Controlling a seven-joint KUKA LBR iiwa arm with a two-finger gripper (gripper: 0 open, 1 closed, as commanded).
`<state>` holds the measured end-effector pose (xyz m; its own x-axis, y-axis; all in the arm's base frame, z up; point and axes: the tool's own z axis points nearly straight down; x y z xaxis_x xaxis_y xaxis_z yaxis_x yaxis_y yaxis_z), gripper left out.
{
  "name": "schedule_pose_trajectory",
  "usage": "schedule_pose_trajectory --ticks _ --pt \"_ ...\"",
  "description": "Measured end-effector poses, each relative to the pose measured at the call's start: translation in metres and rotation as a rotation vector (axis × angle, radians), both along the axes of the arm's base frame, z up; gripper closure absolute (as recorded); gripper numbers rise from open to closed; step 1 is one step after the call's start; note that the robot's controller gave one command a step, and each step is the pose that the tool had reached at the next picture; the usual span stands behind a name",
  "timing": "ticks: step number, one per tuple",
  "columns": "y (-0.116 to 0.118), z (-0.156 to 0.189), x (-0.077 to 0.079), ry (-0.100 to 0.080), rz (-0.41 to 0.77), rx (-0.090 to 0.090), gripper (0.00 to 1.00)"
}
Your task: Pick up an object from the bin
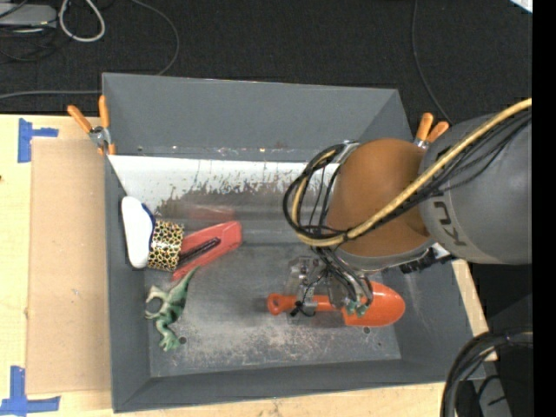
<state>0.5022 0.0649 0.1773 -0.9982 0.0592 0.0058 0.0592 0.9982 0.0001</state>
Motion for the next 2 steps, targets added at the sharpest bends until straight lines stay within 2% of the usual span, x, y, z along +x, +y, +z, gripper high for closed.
schedule_pose_trajectory --ticks 1,2 --pt "0.000 0.000 0.000 0.000 0.001 0.000 1.00" --pt "-0.003 0.024 0.002 0.000 0.034 0.000 1.00"
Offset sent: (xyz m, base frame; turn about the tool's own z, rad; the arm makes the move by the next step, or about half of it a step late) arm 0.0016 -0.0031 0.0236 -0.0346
